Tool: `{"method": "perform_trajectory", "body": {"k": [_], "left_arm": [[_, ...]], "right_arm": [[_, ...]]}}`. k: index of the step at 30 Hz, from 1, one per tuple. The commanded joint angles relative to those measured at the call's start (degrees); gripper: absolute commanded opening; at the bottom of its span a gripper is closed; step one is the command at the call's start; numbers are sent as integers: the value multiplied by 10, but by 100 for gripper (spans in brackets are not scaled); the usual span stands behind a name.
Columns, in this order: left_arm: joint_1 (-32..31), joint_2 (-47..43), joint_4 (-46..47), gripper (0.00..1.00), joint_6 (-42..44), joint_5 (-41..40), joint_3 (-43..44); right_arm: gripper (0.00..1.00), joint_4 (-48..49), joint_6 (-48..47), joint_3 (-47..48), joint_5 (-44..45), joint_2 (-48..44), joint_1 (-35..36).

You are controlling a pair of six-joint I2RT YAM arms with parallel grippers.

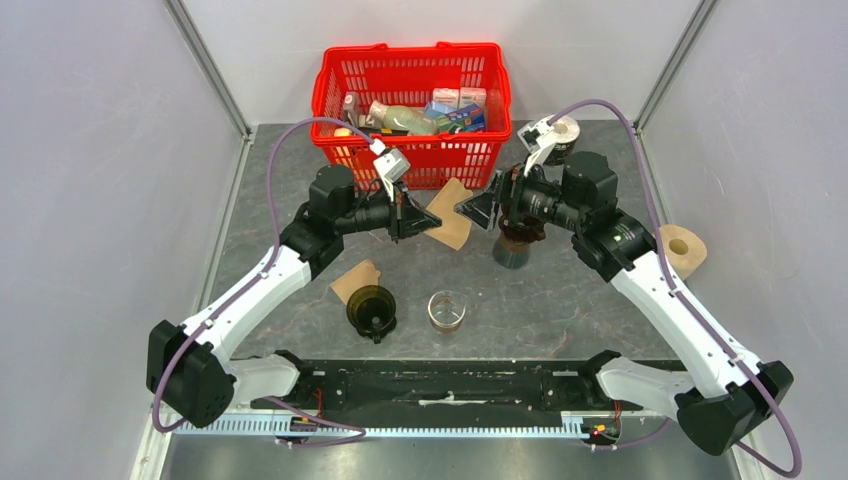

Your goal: Place the coffee filter in the dripper

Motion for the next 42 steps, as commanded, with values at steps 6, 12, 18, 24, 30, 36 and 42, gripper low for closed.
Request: {"method": "perform_trajectory", "body": {"k": [6,12,18,24,30,36,42], "left_arm": [[-2,-4,6,2,4,20,14],[-2,-6,7,2,5,31,13],[-3,-11,7,2,6,45,10],[-3,-14,12,2,12,57,5],[-3,-14,12,2,12,53,5],[-3,-12,8,2,10,41,8],[-3,-11,-12,2,20,11,12]], "right_arm": [[97,19,-5,41,-74,17,0],[97,21,-6,43,-82,22,0],[97,18,-3,52,-76,36,0],[97,10,-9,51,-53,33,0],[97,-5,-19,52,-20,28,0],[97,-10,-20,56,-47,31,-1],[97,-7,-19,49,-68,14,0]]}}
